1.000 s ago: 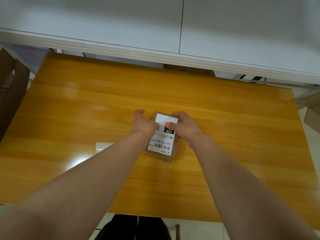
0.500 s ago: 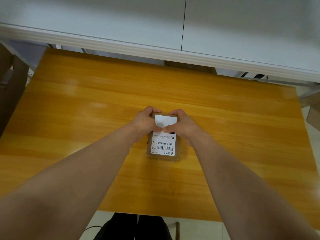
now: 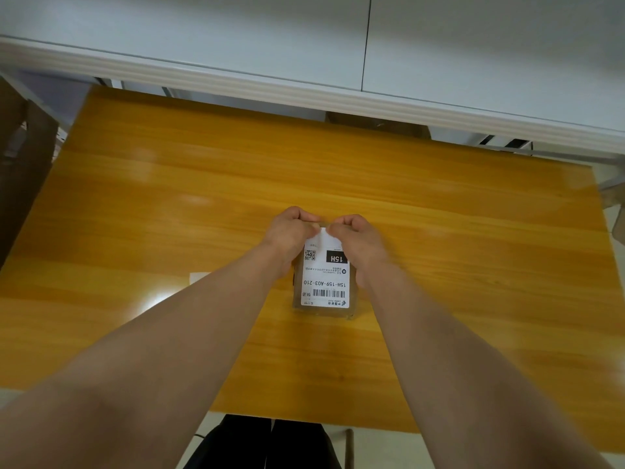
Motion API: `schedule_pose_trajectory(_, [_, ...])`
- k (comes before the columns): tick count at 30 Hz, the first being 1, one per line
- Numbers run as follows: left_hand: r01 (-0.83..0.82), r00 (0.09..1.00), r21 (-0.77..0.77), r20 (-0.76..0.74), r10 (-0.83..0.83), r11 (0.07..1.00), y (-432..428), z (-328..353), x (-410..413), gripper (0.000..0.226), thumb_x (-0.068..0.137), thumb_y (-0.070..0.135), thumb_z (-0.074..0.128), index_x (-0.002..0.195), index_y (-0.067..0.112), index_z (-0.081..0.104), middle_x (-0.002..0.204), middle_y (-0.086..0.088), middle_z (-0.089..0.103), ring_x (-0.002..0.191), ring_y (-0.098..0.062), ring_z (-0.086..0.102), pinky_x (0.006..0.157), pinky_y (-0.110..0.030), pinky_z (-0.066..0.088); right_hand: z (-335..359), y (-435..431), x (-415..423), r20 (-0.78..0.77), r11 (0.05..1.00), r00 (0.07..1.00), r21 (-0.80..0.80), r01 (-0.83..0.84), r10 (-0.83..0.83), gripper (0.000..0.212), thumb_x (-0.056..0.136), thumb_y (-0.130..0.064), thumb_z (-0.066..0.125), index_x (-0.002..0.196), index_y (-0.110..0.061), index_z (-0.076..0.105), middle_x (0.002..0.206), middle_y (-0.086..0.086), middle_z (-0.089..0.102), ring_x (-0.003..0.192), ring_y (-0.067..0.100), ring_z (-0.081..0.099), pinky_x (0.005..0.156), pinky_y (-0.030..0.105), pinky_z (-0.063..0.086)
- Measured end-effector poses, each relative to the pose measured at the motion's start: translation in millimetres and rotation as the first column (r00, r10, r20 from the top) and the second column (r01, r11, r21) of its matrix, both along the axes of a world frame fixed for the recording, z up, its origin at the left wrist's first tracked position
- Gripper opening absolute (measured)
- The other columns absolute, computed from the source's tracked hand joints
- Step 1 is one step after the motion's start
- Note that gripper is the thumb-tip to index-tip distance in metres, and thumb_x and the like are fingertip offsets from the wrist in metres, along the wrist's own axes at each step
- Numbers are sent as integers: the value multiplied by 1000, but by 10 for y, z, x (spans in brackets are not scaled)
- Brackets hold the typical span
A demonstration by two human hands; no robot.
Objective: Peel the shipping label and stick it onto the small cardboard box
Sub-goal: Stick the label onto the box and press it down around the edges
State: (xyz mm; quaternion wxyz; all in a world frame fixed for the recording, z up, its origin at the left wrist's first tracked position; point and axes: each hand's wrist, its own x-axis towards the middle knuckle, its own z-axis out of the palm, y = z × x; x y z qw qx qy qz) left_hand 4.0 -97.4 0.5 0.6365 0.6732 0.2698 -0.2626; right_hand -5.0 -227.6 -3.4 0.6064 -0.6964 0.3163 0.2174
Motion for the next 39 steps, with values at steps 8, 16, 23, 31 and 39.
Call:
schedule_pose_trajectory(8, [8, 1000, 46, -9, -8, 999, -2, 18, 11, 8, 100, 14, 52, 103, 15, 59, 92, -6, 64, 67, -15, 55, 49, -23, 41, -2, -10, -25, 37, 999, 999, -23, -31, 32, 7, 91, -28, 65, 85, -29, 63, 89, 7, 72, 75, 24, 64, 64, 35, 50])
schedule_pose_trajectory(16, [369, 913, 349, 39, -406, 862, 1, 54, -27, 72, 71, 14, 77, 131, 40, 49, 137, -3, 37, 129, -30, 32, 103, -48, 44, -30, -362, -73, 70, 931, 946, 169, -325, 318, 86, 70, 12, 78, 138, -31, 45, 128, 11, 63, 116, 26, 62, 95, 38, 53])
schedule_pose_trajectory(23, [312, 938, 332, 43, -345, 890, -12, 67, -4, 58, 67, 6, 77, 108, 40, 54, 120, -4, 40, 121, -35, 42, 96, -50, 49, -26, -301, -91, 121, 940, 950, 155, -305, 288, 74, 68, 15, 73, 120, -35, 57, 127, 12, 62, 117, 28, 60, 88, 37, 56])
schedule_pose_trajectory(31, [225, 973, 250, -10, -230, 942, -52, -149, 31, 50, 31, 43, 71, 76, 56, 53, 114, -9, 61, 110, -39, 59, 87, -58, 55, -36, -237, -105, 112, 970, 977, 144, -198, 182, 47, 82, 5, 66, 118, -25, 64, 112, 6, 71, 91, 21, 68, 73, 31, 54])
schedule_pose_trajectory(39, [121, 991, 228, 28, -130, 966, -113, -163, 22, 44, 34, 45, 72, 73, 54, 54, 106, -6, 68, 107, -38, 63, 87, -58, 55, -61, -77, -49, 110, 997, 994, 71, -19, 11, 15, 91, -8, 61, 100, -18, 68, 85, 4, 71, 58, 15, 64, 46, 22, 51])
